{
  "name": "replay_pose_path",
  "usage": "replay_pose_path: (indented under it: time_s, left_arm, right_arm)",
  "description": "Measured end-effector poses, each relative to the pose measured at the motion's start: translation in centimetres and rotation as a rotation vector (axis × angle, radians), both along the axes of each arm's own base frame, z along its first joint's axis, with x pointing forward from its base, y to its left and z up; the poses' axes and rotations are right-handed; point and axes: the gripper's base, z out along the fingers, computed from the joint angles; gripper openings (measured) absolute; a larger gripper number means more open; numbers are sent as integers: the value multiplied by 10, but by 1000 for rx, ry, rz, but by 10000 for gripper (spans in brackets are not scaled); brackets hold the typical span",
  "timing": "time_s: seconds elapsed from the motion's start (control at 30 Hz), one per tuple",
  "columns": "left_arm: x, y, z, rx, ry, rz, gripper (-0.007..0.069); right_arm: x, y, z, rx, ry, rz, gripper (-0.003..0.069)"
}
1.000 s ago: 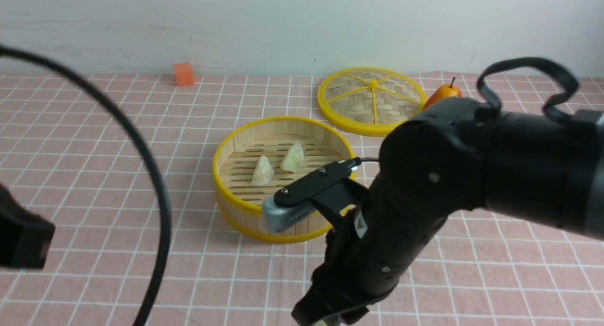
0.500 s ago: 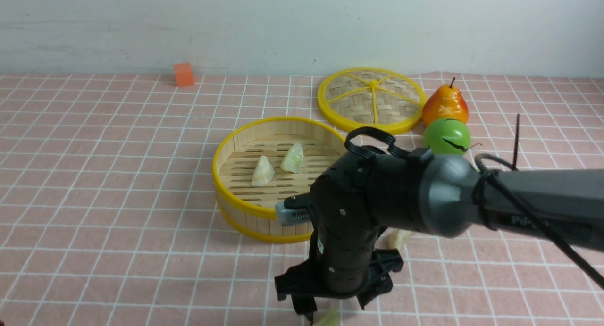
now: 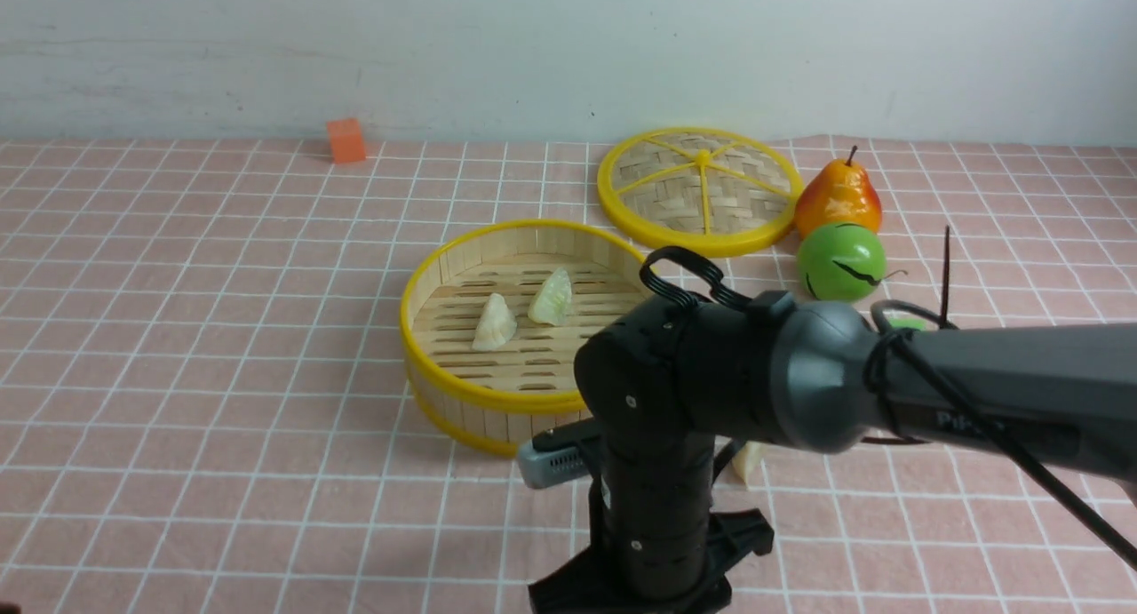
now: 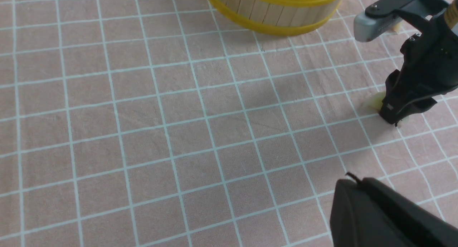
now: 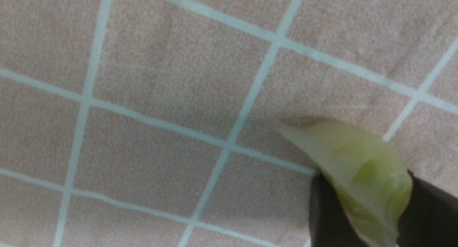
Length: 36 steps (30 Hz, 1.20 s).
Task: Put the dumplings into the steamer on the table with the pink tablecloth.
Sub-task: 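Reach for and grasp a dumpling lying on the table beside the steamer, then place the dumpling in the bamboo steamer basket with the right gripper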
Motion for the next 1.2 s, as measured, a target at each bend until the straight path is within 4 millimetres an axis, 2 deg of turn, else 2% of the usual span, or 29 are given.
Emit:
replay_pose_path:
  time_s: [0.13, 0.23, 0.33, 0.47, 0.53, 0.57, 0.63, 0.7, 0.77, 0.8, 0.9, 1.1, 1.2]
  left_arm:
    - [0, 0, 0, -1, -2, 0, -13]
    - [0, 0, 1, -5, -9, -1, -13]
    - [1, 0, 2, -8, -27, 1, -13]
    - [2, -1, 3, -13, -41, 1, -13]
    - [2, -1, 3, -12, -46, -1, -13]
    - [2, -1, 3, -12, -46, -1, -13]
    - [2, -1, 3, -8, -48, -3, -13]
    - [3, 0, 3, -5, -50, -2, -13]
    - [3, 0, 3, -1, -52, -1, -13]
    - [3, 0, 3, 2, -52, 1, -13]
    - [3, 1, 2, 20, -44, 6, -13]
    - [2, 3, 1, 44, -38, 13, -13]
    - [2, 3, 1, 46, -38, 14, -13]
  right_arm:
    - [0, 0, 0, 3, -4, 74, 206]
    - [2, 0, 3, 10, -17, 148, 199]
    - [12, 5, 27, 28, -107, 235, 199]
    - [35, 13, 78, 56, -294, 275, 194]
    - [45, 15, 97, 75, -363, 273, 194]
    - [48, 15, 101, 79, -380, 270, 194]
    - [65, 16, 121, 111, -458, 247, 194]
    - [81, 17, 127, 130, -499, 222, 193]
    - [93, 17, 125, 138, -519, 203, 192]
    - [106, 18, 122, 142, -534, 186, 192]
    - [131, 17, 95, 120, -520, 159, 190]
    - [148, 22, 49, 72, -458, 165, 190]
    - [149, 24, 38, 65, -433, 167, 188]
